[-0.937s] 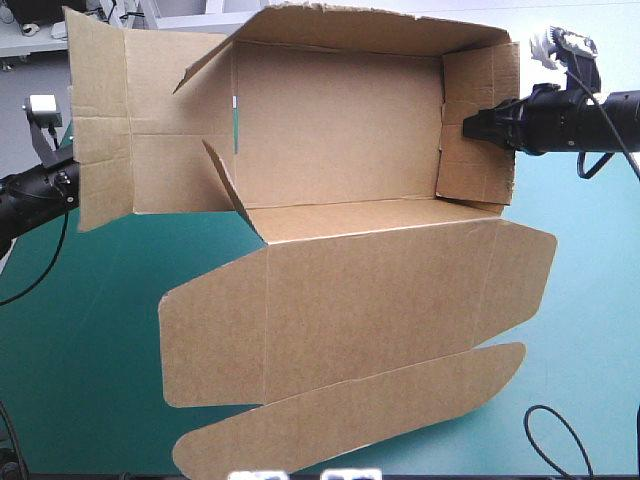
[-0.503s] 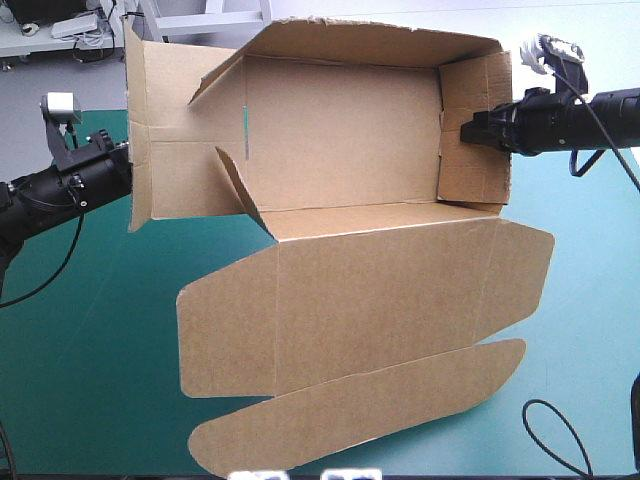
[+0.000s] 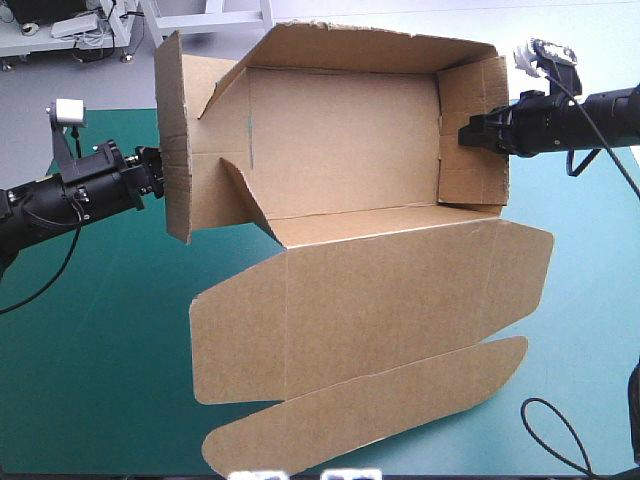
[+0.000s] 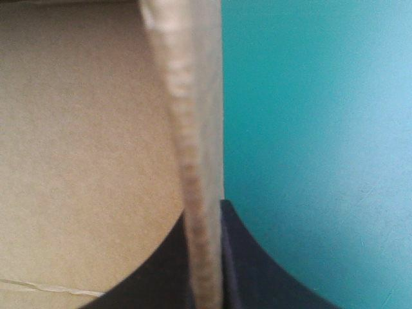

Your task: Fold the box

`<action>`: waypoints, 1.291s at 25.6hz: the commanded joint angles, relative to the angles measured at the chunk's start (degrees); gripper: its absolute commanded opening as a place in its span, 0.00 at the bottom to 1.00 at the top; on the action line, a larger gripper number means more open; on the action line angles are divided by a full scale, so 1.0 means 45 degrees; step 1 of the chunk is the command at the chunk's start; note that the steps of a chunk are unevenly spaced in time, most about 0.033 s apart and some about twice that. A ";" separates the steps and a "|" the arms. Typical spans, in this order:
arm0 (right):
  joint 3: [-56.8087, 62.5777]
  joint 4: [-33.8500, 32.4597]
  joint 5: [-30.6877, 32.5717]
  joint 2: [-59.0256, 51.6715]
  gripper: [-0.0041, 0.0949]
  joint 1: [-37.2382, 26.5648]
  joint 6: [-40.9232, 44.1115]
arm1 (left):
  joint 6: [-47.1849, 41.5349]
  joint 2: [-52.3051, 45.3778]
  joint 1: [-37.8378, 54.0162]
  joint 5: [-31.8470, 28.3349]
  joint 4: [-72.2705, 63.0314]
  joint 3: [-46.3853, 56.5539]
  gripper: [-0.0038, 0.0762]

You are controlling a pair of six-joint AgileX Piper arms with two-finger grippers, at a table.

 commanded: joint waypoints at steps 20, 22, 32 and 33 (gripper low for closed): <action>-0.0295 -0.0632 -0.1750 -0.0157 0.03 0.1141 0.0794 | -0.0601 -0.0397 -0.0767 0.0941 0.0144 -0.0433 0.04; -0.0295 -0.0515 -0.1750 -0.0060 0.03 0.1141 0.0794 | -0.0550 -0.0397 -0.0767 0.0941 0.0144 -0.0433 0.04; -0.0295 -0.0800 -0.2795 0.0450 0.03 0.2410 0.0846 | -0.0470 -0.0397 -0.0767 0.0918 0.0256 -0.0433 0.05; -0.0295 -0.0833 -0.2796 0.0519 0.03 0.2434 0.0846 | -0.0470 -0.0397 -0.0767 0.0918 0.0277 -0.0433 0.07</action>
